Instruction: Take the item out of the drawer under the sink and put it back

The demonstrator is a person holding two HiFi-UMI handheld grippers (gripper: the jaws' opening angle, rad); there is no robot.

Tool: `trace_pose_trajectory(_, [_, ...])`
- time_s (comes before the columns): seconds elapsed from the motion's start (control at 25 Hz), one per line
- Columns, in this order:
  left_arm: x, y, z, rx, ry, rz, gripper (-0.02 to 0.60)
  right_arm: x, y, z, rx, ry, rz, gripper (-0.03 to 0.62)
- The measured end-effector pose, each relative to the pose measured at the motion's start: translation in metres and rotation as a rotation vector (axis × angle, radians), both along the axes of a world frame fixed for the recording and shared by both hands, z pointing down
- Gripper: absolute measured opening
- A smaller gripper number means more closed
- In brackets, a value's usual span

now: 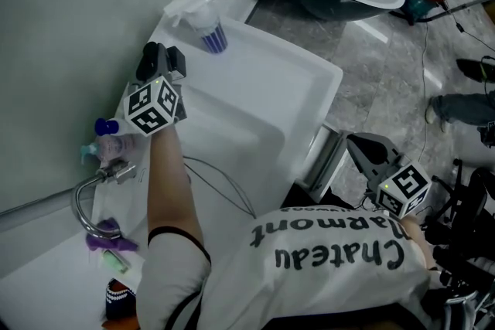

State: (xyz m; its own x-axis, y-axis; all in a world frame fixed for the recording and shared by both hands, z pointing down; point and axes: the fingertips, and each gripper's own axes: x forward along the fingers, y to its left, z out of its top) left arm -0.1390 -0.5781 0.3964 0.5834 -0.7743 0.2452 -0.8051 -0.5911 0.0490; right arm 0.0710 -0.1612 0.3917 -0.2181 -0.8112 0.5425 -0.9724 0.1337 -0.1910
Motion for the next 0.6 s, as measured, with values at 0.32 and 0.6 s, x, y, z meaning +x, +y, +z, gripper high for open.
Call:
trace_pose_trajectory(0.32, [0.009, -0.007, 0.001, 0.027, -0.024, 0.004, 0.104, 0.005, 0.004, 0.005, -0.007, -0.004, 0.017, 0.011])
trace_pose_trajectory(0.6, [0.011, -0.008, 0.003, 0.041, -0.038, 0.006, 0.104, 0.009, 0.006, 0.008, -0.008, 0.000, 0.037, 0.011])
